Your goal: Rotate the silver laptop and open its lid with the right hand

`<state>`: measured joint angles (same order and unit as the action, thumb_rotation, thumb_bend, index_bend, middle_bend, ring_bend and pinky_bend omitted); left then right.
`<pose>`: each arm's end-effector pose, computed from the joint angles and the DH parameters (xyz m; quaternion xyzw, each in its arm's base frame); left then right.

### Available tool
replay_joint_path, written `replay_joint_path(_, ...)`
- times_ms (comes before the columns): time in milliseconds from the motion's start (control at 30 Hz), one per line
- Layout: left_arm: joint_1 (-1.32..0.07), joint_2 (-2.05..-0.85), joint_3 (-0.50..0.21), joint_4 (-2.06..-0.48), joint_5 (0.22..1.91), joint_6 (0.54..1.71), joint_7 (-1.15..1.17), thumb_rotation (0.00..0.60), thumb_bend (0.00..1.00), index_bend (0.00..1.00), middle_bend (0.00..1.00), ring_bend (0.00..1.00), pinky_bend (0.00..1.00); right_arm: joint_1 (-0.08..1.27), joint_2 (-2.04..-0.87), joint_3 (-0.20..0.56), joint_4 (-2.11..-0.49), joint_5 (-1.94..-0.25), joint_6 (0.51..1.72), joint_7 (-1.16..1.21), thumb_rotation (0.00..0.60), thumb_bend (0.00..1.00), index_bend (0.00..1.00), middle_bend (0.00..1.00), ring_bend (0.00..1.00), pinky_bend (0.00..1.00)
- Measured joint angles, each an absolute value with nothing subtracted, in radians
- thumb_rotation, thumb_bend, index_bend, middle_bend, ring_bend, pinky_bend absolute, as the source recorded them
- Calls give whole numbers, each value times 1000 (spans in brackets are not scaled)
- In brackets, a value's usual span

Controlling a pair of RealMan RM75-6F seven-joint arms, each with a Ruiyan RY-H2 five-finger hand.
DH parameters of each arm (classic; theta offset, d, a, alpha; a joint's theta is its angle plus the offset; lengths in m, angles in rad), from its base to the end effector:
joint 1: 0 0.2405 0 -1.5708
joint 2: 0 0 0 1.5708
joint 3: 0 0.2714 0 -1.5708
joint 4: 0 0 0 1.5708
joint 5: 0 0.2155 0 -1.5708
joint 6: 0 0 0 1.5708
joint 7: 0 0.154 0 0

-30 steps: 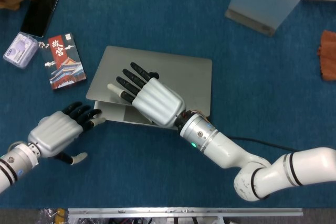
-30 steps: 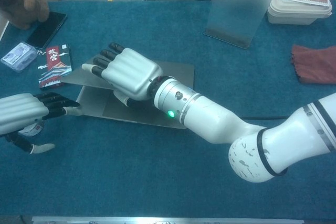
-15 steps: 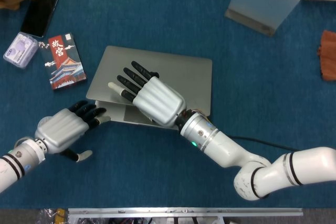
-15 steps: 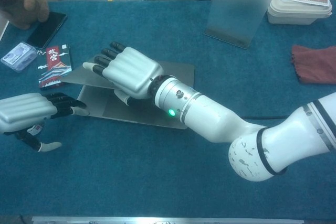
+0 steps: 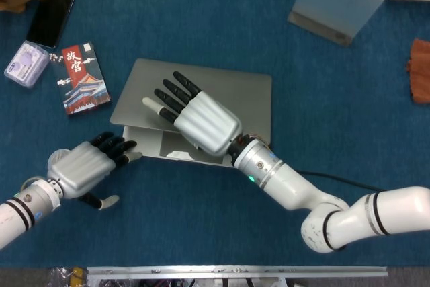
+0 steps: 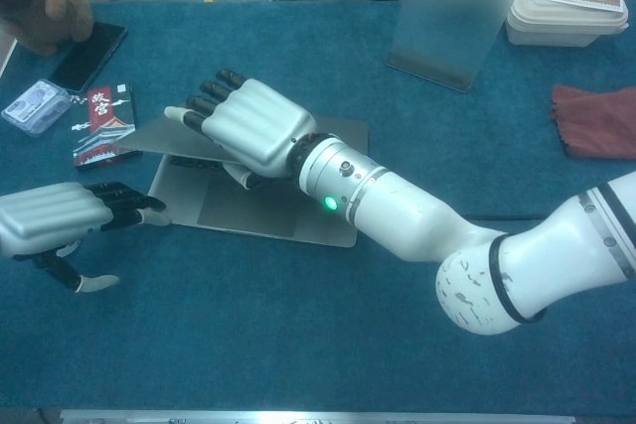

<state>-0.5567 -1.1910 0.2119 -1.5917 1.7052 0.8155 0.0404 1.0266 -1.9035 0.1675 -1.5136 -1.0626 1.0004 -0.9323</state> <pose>-0.2811 0.2235 0.0202 -0.8844 -0.3454 -0.1739 0.2614 0.0115 -0.2915 -0.1309 0.8567 -0.1424 0.3719 0.3279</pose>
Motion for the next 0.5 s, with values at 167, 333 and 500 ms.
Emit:
replay_joint_path(167, -561, -1194, 217, -1592, 1703, 815, 44, 358, 318, 77, 27, 0, 0, 1025, -1889, 184, -1513, -1059, 1011, -926, 509, 533, 0, 109, 0, 32)
replay_joint_path(333, -565, -1195, 221, -1594, 1700, 815, 48, 359, 318, 77, 27, 0, 0, 1025, -1868, 207, -1512, -1055, 1021, -918, 510, 533, 0, 109, 0, 32)
replay_joint_path(500, -571, -1199, 225, -1596, 1695, 806, 55, 358, 318, 77, 27, 0, 0, 1025, -1845, 237, -1506, -1040, 1034, -906, 509, 533, 0, 109, 0, 32)
